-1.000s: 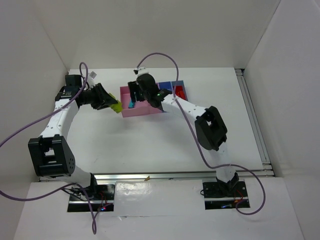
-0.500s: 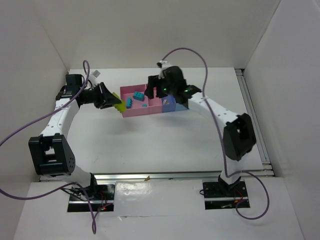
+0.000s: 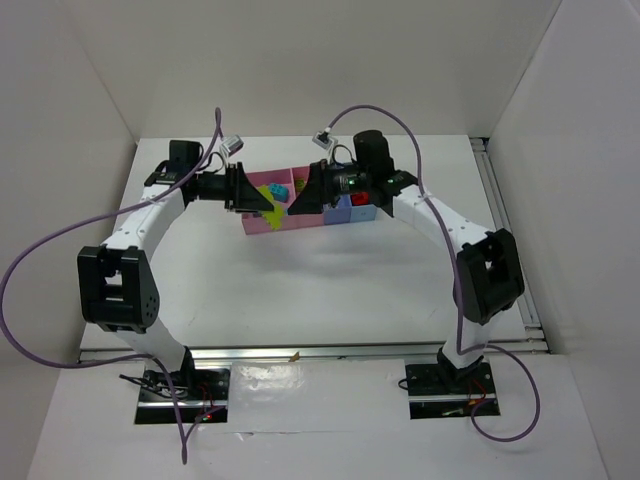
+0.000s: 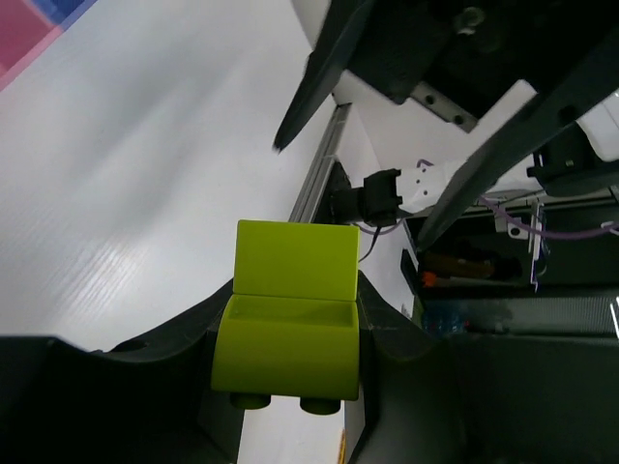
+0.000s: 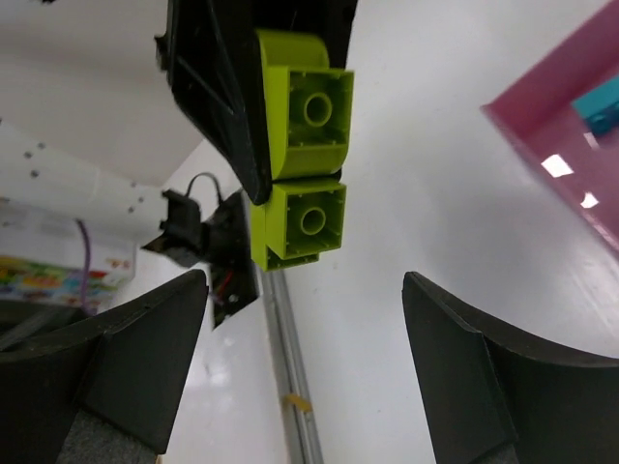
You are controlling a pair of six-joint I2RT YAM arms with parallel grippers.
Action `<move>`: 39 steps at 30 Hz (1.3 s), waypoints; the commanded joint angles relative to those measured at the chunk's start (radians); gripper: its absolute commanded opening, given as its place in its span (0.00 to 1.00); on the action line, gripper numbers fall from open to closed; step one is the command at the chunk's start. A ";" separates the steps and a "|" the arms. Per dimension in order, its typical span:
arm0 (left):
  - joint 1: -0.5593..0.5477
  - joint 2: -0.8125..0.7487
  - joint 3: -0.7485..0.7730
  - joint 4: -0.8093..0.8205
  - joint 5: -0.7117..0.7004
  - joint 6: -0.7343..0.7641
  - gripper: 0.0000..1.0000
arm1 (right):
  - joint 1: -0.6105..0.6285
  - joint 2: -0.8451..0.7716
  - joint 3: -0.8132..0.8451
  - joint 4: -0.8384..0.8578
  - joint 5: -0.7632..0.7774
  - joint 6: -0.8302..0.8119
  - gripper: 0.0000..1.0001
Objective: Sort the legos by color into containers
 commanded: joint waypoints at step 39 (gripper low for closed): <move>-0.070 0.002 0.055 0.047 0.075 0.068 0.00 | -0.079 -0.021 -0.129 0.296 -0.132 0.217 0.03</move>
